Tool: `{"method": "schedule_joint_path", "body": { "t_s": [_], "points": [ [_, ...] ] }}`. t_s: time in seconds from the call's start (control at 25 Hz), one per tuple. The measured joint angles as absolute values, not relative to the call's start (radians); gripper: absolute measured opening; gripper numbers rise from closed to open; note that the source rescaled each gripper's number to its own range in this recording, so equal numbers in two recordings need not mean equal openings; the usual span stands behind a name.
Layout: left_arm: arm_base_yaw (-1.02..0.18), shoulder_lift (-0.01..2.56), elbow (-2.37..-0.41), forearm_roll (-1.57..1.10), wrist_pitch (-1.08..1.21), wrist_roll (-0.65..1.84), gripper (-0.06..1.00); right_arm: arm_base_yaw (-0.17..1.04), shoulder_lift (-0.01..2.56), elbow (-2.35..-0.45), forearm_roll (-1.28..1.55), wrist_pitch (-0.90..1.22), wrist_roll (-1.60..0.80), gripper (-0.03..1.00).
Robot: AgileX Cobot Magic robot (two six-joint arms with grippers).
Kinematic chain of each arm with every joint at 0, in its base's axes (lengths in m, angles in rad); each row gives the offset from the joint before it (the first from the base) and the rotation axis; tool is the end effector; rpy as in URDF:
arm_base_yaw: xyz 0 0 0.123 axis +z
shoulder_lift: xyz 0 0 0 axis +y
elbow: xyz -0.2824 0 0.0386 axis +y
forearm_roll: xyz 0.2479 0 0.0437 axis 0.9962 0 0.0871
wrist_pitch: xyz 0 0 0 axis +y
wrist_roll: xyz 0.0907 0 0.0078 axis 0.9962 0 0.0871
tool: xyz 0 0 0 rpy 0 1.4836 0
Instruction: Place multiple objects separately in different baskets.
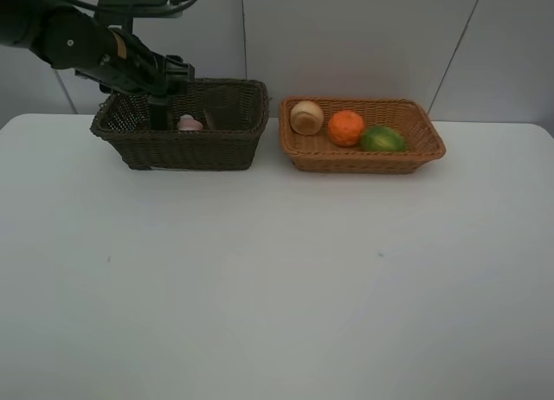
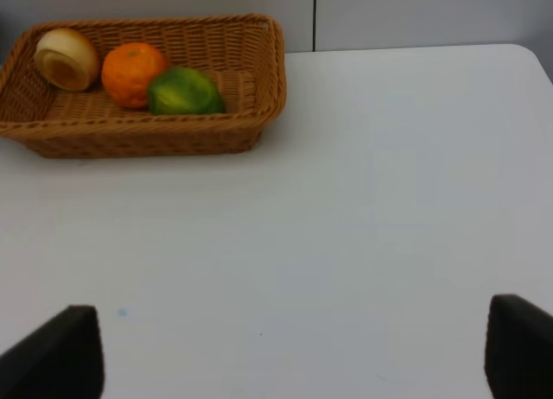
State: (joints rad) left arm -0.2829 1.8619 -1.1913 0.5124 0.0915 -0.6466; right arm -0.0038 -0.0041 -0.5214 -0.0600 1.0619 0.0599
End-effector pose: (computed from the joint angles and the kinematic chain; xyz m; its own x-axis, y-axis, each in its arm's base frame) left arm 0.3958 -0.1107 0.2065 -0.6189 0.0389 -0.7845 0.1626 0.9835 -0.0795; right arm -0.0082 -0.0047 0.2831 -0.4318 0.0322 -0.9014 0.0642 0.9979 0.0049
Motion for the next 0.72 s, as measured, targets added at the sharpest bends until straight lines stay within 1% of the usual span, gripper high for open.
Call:
{"method": "schedule_joint_path", "body": {
  "t_s": [0.16, 0.32, 0.48, 0.6, 0.72],
  "points": [
    [-0.276, 1.793, -1.191, 0.486, 0.299, -0.647, 0.92, -0.004, -0.004, -0.521, -0.06, 1.062, 0.06, 0.9],
    [-0.223, 1.712, -1.176, 0.42, 0.521, -0.621, 0.92, -0.004, -0.004, -0.521, -0.06, 1.062, 0.06, 0.9],
    [-0.147, 1.569, -1.083, 0.248, 0.628, -0.454, 0.92, -0.004, -0.004, -0.521, -0.06, 1.062, 0.06, 0.9],
    [-0.087, 1.423, -0.974, 0.103, 0.659, -0.288, 0.92, -0.004, -0.004, -0.521, -0.06, 1.062, 0.06, 0.9],
    [-0.026, 1.262, -0.856, 0.028, 0.713, -0.178, 0.92, -0.004, -0.004, -0.521, -0.06, 1.062, 0.06, 0.9]
  ]
}}
